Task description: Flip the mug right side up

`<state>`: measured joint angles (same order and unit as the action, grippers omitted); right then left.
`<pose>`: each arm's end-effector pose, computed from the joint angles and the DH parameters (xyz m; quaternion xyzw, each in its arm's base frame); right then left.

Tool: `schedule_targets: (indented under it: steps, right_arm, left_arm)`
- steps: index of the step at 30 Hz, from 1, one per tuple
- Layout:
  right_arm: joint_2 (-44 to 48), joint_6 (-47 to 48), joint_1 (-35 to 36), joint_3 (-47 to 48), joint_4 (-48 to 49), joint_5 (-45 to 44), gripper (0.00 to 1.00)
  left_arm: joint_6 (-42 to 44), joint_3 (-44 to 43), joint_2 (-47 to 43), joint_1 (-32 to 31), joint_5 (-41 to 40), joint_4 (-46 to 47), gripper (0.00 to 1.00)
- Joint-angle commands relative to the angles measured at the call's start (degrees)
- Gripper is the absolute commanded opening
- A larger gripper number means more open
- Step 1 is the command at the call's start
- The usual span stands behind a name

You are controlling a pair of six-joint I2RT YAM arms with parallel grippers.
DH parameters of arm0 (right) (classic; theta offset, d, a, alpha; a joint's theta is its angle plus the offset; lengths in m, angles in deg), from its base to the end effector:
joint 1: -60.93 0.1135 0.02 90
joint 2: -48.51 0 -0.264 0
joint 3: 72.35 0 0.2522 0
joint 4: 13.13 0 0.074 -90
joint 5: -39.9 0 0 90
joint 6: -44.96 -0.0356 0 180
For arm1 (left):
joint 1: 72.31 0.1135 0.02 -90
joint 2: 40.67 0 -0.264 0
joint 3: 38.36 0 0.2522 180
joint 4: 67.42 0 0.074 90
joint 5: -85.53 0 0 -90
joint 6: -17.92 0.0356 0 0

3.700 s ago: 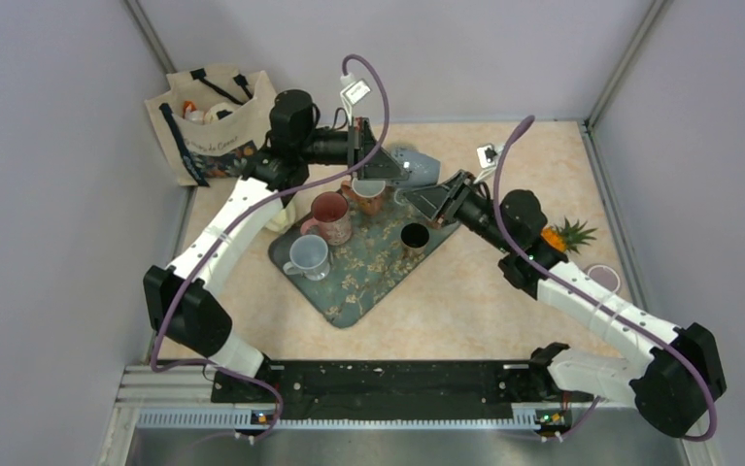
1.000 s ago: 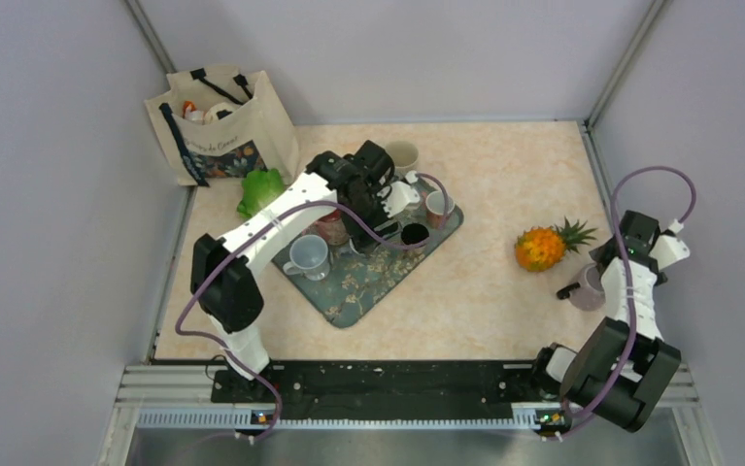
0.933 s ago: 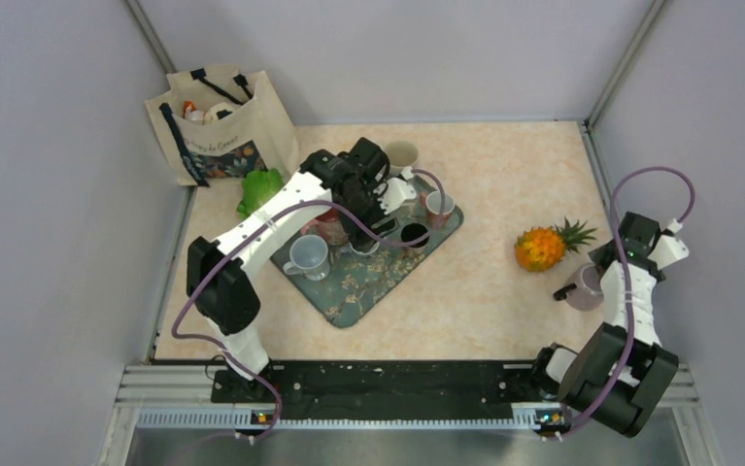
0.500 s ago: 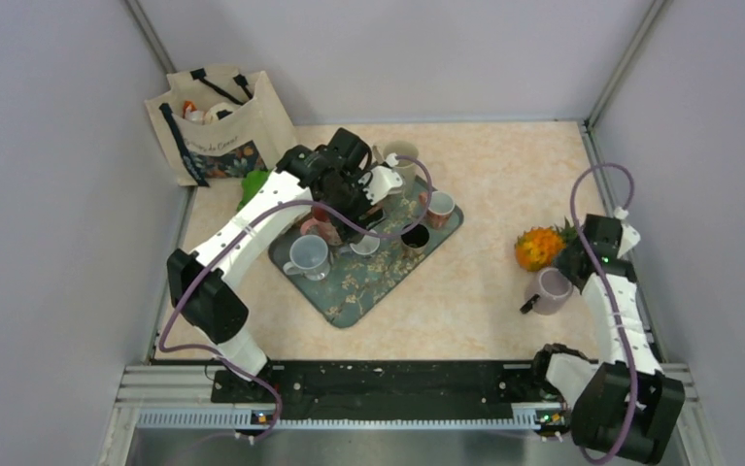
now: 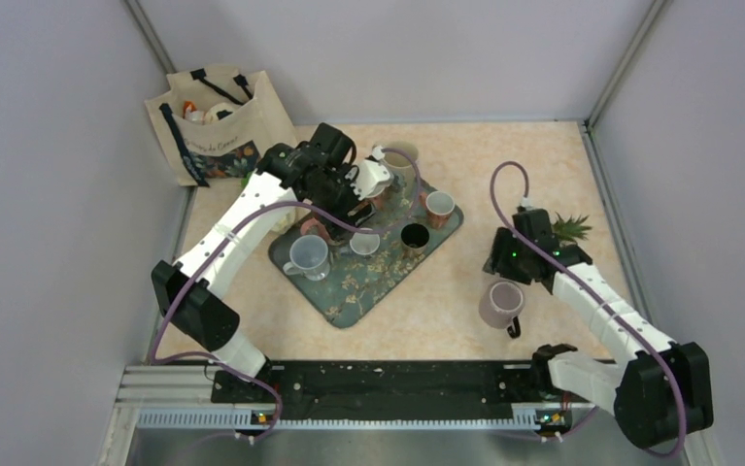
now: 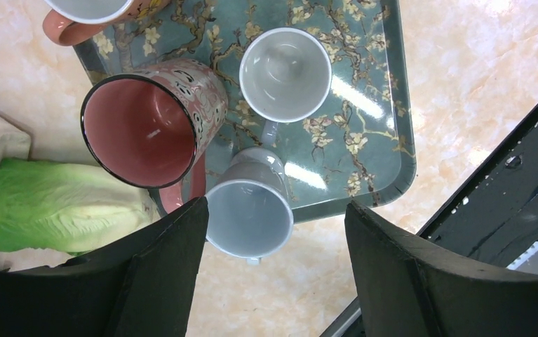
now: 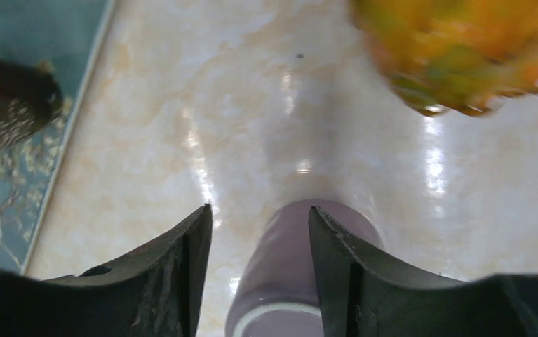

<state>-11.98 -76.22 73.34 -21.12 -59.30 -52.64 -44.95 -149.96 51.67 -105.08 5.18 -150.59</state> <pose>0.1967 0.0417 0.2124 0.1622 0.9408 0.0906 0.2837 0.2632 -0.1765 0.3625 0.5011 0.8316 -0.0929 0.2206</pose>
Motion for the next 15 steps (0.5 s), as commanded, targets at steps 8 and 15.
schedule_targets:
  steps: [8, 15]
  right_arm:
    - [-2.8, -8.3, 10.9, 14.8, -22.8, -11.1, 0.82]
    - [9.7, -20.8, 7.9, 11.9, -25.4, -11.8, 0.88]
  left_arm:
    - [0.3, -2.3, -1.2, 0.4, 3.2, -1.1, 0.76]
    - [0.2, -2.4, -1.1, 0.4, 4.2, -1.1, 0.76]
